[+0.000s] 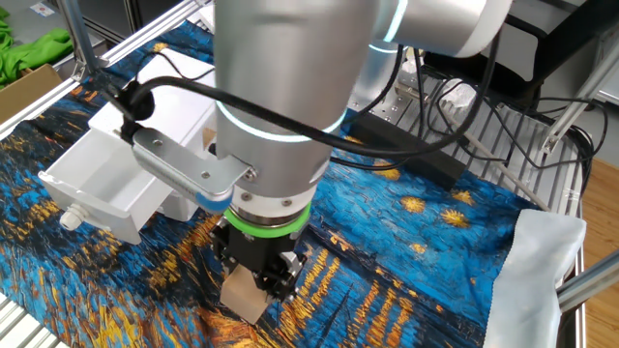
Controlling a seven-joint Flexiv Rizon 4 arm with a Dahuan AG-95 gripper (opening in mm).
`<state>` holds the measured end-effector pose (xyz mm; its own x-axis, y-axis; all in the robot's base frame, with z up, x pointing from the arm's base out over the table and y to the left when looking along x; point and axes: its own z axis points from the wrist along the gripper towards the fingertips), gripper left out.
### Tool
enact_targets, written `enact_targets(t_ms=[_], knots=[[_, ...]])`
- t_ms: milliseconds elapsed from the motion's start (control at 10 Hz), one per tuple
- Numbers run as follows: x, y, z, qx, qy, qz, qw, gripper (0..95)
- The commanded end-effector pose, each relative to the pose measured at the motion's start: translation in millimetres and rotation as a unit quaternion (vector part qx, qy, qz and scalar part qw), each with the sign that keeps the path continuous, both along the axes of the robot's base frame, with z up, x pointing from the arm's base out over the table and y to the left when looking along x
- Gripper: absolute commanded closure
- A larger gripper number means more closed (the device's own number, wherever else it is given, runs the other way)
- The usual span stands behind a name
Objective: Put things in the drawer
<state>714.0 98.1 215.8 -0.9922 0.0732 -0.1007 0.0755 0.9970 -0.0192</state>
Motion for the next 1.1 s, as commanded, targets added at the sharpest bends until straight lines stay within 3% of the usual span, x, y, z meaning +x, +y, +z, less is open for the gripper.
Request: enact_targets(t_ms=[100, 300, 900, 1100], knots=[[-0.2, -0.3, -0.5, -0.001, -0.023, -0.009, 0.9997, 95.0], [-0.2, -0.3, -0.5, -0.003, -0.036, -0.008, 0.9993, 95.0], [-0.2, -0.3, -0.5, -0.017, -0.036, -0.004, 0.9992, 95.0], [-0.2, -0.3, -0.5, -0.027, -0.029, 0.007, 0.9992, 95.0]])
